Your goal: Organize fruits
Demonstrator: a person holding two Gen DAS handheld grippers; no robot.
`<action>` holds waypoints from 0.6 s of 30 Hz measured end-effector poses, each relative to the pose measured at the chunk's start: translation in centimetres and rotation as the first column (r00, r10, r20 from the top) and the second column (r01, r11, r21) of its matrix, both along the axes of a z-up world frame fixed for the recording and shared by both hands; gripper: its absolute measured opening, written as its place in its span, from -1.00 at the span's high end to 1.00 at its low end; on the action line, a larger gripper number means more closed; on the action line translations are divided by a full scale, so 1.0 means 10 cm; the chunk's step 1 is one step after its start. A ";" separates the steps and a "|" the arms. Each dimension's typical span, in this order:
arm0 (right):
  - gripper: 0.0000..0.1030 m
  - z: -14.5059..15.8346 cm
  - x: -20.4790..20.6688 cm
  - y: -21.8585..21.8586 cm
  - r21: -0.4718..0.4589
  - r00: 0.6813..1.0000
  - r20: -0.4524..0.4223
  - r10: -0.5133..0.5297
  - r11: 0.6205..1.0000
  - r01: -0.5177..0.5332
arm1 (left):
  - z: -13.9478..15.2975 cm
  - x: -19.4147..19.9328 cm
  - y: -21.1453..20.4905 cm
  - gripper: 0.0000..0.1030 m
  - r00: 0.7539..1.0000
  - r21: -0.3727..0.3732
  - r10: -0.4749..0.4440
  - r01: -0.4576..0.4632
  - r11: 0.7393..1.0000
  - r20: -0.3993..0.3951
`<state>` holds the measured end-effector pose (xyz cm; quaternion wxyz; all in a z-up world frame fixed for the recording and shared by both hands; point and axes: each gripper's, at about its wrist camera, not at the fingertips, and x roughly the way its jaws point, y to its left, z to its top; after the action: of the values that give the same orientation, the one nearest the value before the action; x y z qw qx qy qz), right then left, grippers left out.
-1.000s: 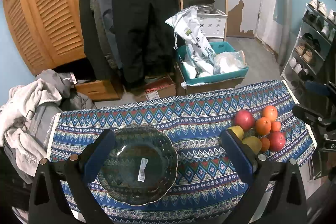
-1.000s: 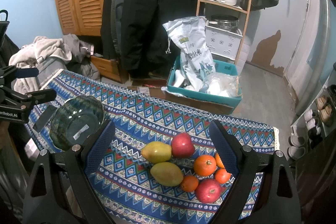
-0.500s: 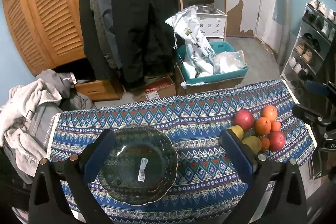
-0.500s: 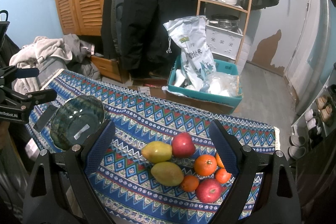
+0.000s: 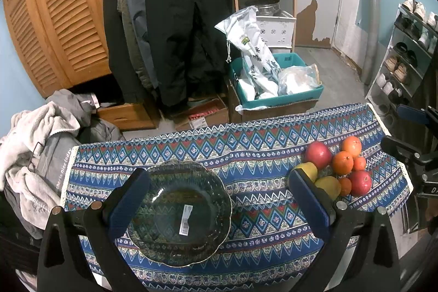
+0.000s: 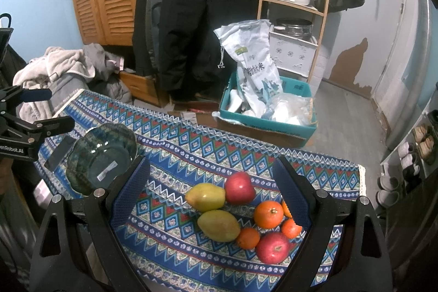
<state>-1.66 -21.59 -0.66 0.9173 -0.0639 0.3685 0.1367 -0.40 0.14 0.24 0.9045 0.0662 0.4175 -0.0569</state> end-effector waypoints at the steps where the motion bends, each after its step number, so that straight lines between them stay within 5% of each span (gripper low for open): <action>1: -0.74 0.00 0.00 0.00 0.000 1.000 -0.002 0.001 1.000 -0.001 | 0.00 0.00 0.00 -1.00 1.000 0.001 0.001 -0.001 1.000 -0.001; 18: -0.74 0.00 0.01 -0.01 0.006 1.000 -0.008 0.003 1.000 -0.003 | -0.03 0.00 0.01 -1.00 1.000 0.000 0.000 0.000 1.000 -0.006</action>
<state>-1.57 -21.67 -0.70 0.9159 -0.0613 0.3715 0.1393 -0.35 0.24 -0.04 0.9033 0.0658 0.4201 -0.0570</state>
